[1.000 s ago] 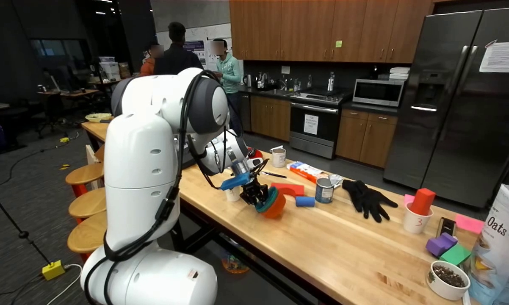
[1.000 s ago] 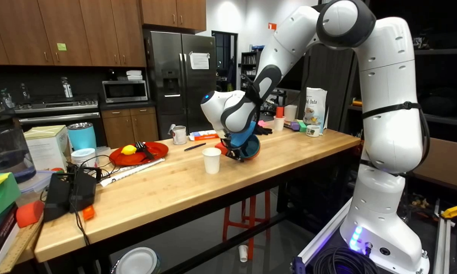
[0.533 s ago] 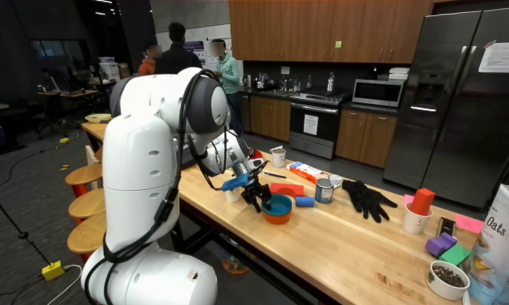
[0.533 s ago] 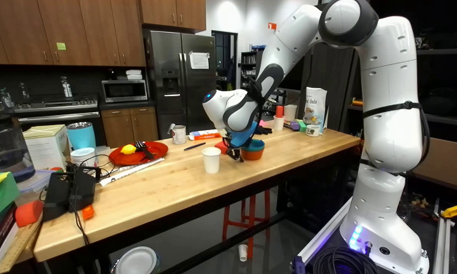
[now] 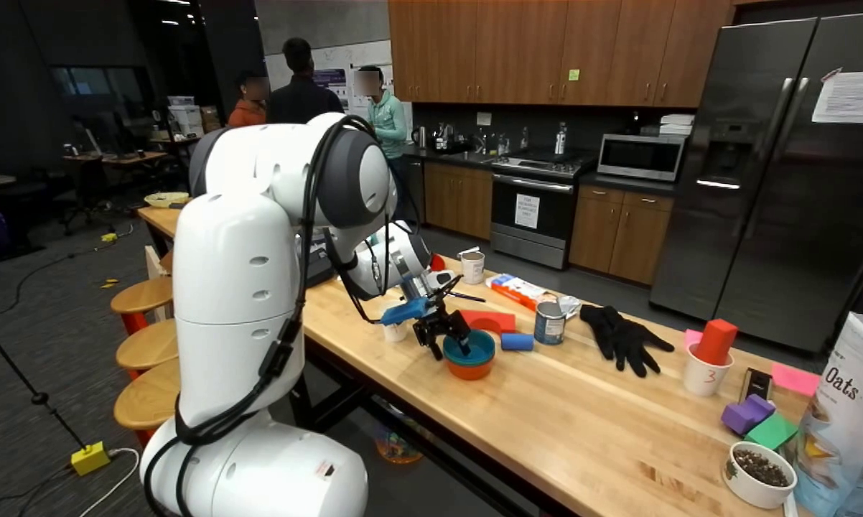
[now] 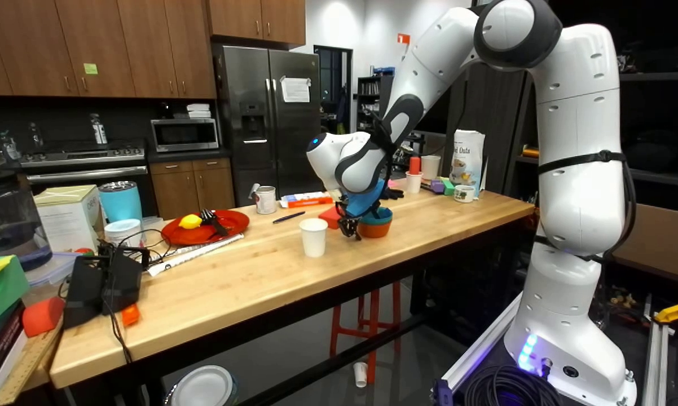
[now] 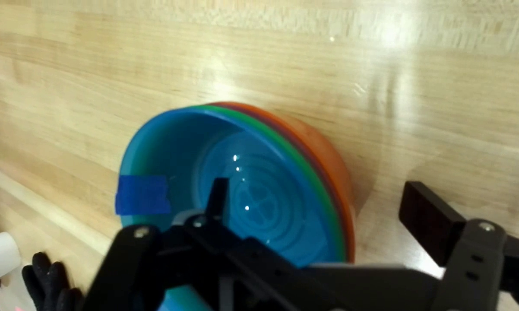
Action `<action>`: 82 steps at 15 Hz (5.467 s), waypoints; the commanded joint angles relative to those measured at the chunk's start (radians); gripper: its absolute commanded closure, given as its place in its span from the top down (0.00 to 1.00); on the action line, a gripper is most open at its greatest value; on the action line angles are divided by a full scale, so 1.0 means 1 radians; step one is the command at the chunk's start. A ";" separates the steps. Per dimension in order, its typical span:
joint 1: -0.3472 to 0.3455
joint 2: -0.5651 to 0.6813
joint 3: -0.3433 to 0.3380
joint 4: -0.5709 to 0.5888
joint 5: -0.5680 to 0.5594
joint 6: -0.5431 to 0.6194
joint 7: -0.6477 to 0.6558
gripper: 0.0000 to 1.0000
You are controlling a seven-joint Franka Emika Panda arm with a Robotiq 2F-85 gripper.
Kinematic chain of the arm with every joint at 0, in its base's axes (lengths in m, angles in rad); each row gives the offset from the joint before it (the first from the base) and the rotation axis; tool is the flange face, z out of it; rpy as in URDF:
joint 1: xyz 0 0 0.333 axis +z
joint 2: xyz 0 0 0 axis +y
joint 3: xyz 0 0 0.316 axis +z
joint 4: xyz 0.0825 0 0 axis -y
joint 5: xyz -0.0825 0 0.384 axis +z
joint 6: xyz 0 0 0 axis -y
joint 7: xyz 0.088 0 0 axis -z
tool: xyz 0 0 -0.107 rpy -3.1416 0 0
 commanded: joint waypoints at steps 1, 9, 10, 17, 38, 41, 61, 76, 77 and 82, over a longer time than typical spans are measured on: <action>0.000 -0.013 0.011 -0.045 0.006 0.033 0.045 1.00; -0.029 0.012 0.006 -0.031 0.034 0.069 -0.009 1.00; -0.010 -0.006 0.005 -0.007 0.004 0.007 0.027 1.00; 0.026 -0.100 0.006 -0.007 -0.150 -0.107 0.084 1.00; 0.149 -0.378 0.352 -0.195 -0.437 -0.637 0.543 1.00; 0.187 -0.346 0.390 -0.227 -0.509 -0.639 0.623 1.00; 0.304 -0.123 0.468 -0.174 -0.280 -0.773 1.034 1.00; 0.312 -0.115 0.459 -0.130 -0.262 -0.817 1.010 1.00; 0.320 -0.120 0.464 -0.112 -0.278 -0.866 0.985 1.00; 0.370 -0.102 0.498 -0.015 -0.406 -1.081 0.891 1.00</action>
